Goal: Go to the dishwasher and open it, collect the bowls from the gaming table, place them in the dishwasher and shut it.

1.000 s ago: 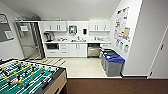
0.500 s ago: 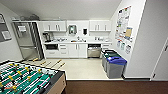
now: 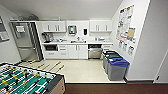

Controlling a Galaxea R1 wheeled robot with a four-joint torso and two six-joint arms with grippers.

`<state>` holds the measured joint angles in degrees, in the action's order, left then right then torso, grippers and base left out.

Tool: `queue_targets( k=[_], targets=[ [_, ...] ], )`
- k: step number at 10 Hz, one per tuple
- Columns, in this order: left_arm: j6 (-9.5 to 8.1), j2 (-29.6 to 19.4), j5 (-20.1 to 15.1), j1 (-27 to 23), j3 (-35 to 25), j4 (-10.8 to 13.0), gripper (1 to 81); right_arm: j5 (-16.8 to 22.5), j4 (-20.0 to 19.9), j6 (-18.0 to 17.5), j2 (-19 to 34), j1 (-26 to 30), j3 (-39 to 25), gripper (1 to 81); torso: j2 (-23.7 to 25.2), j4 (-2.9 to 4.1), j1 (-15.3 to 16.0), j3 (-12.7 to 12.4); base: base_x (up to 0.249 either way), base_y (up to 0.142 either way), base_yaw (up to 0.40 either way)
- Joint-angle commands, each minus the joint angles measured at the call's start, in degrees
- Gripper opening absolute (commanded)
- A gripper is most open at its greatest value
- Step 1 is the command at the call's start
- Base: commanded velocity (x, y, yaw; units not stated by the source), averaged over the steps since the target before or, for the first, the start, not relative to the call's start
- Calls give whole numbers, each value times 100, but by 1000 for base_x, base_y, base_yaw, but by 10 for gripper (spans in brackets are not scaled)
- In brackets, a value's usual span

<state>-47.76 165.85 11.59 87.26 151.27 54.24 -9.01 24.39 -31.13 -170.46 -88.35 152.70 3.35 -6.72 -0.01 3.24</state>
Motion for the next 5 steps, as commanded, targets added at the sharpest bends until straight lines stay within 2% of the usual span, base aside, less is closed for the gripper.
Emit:
queue_targets(
  k=[1,4,5],
  targets=[
    [21,-69,-149,-336,-1,17,10,171,13,11,27,330,-13,10,0,0,1,0,183,0,0],
    [21,-61,-149,-336,-1,26,10,171,13,3,28,330,-4,10,0,0,1,0,183,0,0],
    [21,-61,-149,-328,-1,26,10,171,13,11,27,330,4,10,0,0,1,0,183,-61,0]
  ],
)
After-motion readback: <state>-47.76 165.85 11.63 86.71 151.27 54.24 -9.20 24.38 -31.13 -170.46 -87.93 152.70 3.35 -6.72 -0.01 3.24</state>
